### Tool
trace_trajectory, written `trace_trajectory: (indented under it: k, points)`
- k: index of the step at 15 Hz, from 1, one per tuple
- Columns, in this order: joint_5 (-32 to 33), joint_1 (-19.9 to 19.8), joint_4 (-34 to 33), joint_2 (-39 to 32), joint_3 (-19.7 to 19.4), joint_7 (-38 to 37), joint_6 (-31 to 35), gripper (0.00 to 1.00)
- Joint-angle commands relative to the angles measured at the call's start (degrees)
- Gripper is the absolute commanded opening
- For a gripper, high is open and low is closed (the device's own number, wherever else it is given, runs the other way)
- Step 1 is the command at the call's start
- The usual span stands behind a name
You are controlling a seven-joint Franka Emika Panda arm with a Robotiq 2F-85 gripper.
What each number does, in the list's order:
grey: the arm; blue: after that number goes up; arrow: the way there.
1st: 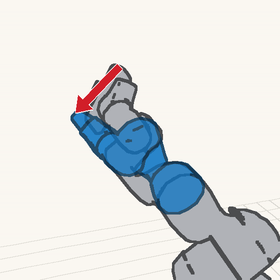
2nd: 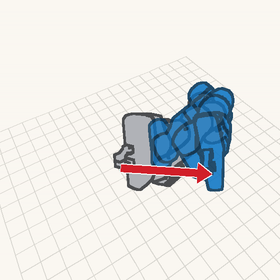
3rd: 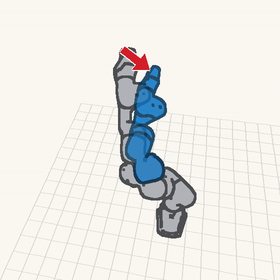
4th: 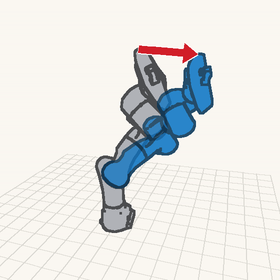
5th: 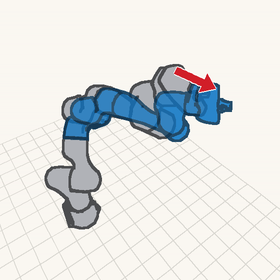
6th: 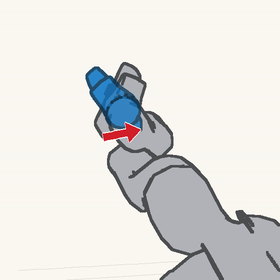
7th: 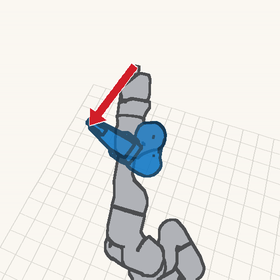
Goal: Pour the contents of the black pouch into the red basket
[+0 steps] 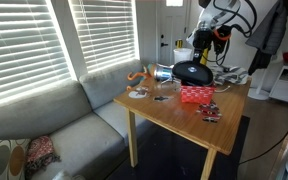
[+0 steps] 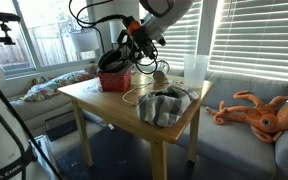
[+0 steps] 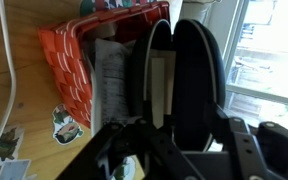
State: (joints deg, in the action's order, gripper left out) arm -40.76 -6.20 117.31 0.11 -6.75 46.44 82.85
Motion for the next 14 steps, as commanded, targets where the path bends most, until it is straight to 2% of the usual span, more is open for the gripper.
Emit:
trace_trajectory:
  k: [1,6,13,14]
  points:
    - [2.4,1.2,1.1,0.8,1.4,-2.6,2.3,0.53]
    - [3.9,1.8,1.7,0.7,2.1,-4.5,3.8,0.44]
    - [5.4,1.9,1.7,-0.3,2.4,-5.8,4.1,0.48]
    - [5.5,2.0,1.7,-0.7,2.5,-5.9,4.2,0.44]
